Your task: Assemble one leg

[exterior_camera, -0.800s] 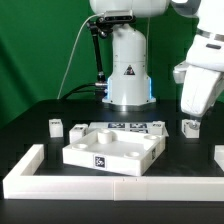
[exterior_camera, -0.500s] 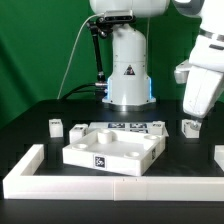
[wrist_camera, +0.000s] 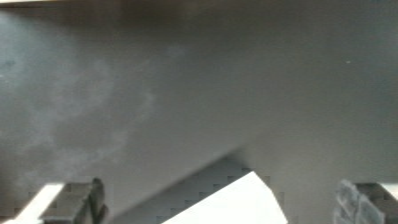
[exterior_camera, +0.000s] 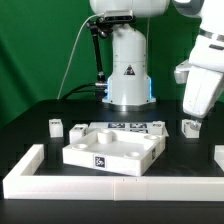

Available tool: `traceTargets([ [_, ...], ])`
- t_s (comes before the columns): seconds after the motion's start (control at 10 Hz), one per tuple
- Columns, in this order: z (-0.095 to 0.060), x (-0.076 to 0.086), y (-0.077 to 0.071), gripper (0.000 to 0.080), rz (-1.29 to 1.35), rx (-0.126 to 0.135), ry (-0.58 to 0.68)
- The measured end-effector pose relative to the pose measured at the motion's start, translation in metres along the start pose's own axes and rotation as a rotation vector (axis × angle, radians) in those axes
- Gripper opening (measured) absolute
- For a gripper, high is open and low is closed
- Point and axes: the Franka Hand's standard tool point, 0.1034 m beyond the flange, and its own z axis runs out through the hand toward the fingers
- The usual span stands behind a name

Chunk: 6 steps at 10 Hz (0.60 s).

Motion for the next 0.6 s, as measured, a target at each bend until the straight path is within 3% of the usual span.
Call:
traceTargets([
  [0.3,0.002,-0.001,0.000,0.0650,-0.012,-0.002,0.005],
  [0.5,0.020,-0.009,-0.008,0.0650,-0.051,-0.024,0.045],
  [0.6,0.032,-0.022,-0.017,0.0650,-0.068,-0.032,0.064],
])
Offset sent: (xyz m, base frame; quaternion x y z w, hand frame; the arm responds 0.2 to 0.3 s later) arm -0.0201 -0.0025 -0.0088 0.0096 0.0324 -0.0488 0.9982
